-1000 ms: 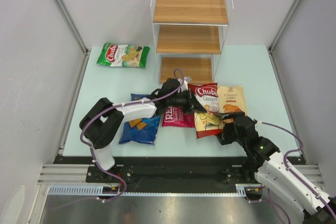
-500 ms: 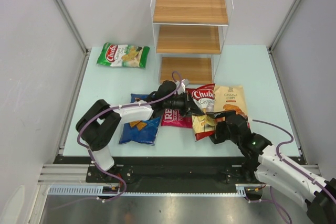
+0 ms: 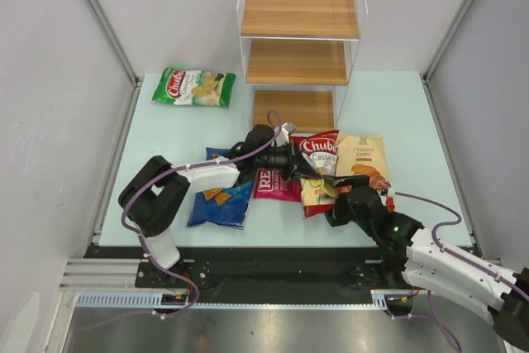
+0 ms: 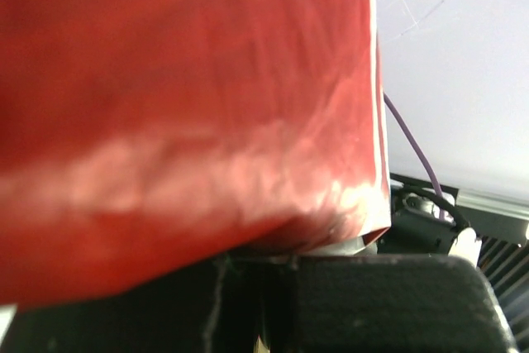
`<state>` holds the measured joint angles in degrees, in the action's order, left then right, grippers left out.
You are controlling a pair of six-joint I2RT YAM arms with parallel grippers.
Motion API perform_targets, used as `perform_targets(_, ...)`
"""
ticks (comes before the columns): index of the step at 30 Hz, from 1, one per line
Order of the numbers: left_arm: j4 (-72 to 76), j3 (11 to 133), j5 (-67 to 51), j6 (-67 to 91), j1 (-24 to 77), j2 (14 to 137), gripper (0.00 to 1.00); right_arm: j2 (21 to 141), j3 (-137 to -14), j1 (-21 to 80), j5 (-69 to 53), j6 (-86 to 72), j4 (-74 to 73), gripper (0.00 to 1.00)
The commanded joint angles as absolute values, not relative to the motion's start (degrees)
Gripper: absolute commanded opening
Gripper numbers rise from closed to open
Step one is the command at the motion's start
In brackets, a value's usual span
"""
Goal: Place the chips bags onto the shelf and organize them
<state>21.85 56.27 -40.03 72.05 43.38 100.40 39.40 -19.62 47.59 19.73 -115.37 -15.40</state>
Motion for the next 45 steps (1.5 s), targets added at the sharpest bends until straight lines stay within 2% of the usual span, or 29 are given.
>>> perform_targets(1, 25.9, 59.5, -35.7, 73.4, 43.8, 100.0, 0.0, 41.7, -23.0, 51.1, 17.9, -125.5, -9.0, 0.94)
perform_targets(8, 20.9, 61.3, -31.5, 68.7, 43.7, 99.0, 0.0, 42.7, -24.7, 54.0, 19.2, -129.6, -9.6, 0.94)
perform_targets(25, 20.5, 62.5, -25.6, 64.9, 42.5, 98.5, 0.0, 41.9, -28.6, 59.6, 17.4, -138.9, -15.1, 0.94)
perform_targets(34, 21.7, 61.5, -27.1, 66.4, 42.5, 98.2, 0.0, 38.4, -29.5, 59.7, 23.9, -138.5, -26.3, 0.94)
perform_targets(45, 23.0, 61.0, -28.9, 69.3, 42.5, 97.6, 0.0, 37.0, -27.0, 58.5, 28.0, -139.7, -25.3, 0.94)
